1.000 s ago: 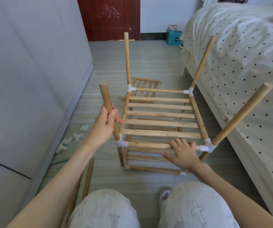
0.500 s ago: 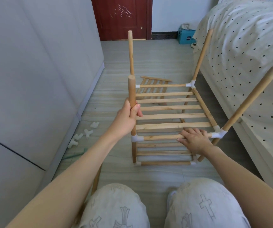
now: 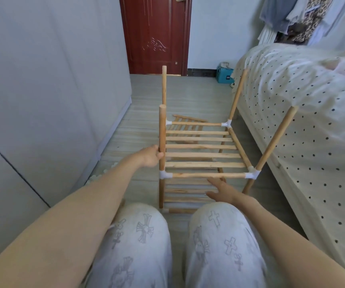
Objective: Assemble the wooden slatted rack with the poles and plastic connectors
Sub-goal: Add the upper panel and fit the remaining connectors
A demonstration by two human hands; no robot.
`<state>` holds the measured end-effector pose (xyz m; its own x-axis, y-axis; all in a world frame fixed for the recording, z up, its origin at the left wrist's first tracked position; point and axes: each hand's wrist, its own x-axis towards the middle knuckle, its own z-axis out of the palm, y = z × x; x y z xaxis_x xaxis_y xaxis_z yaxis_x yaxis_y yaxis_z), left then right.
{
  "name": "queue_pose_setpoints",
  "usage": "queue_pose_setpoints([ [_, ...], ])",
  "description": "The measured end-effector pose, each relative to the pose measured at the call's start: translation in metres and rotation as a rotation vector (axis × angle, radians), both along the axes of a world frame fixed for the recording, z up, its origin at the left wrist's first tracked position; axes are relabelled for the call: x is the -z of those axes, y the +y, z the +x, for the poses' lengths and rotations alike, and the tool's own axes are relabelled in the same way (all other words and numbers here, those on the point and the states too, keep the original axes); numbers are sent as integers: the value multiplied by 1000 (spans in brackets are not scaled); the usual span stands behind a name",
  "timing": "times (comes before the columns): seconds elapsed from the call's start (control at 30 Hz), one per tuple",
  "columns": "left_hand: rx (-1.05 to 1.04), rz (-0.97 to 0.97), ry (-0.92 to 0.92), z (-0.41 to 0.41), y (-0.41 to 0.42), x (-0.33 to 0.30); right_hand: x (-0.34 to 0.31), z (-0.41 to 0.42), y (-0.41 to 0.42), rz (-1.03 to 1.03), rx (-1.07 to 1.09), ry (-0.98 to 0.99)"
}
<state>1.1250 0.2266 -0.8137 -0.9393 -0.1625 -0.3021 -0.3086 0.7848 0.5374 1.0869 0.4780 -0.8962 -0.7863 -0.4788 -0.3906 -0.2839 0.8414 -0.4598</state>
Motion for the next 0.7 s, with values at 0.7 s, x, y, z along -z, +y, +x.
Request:
queue_pose_setpoints([
  [0.7, -237, 145, -142, 98, -151, 74, -71, 21, -214, 238, -492, -121],
])
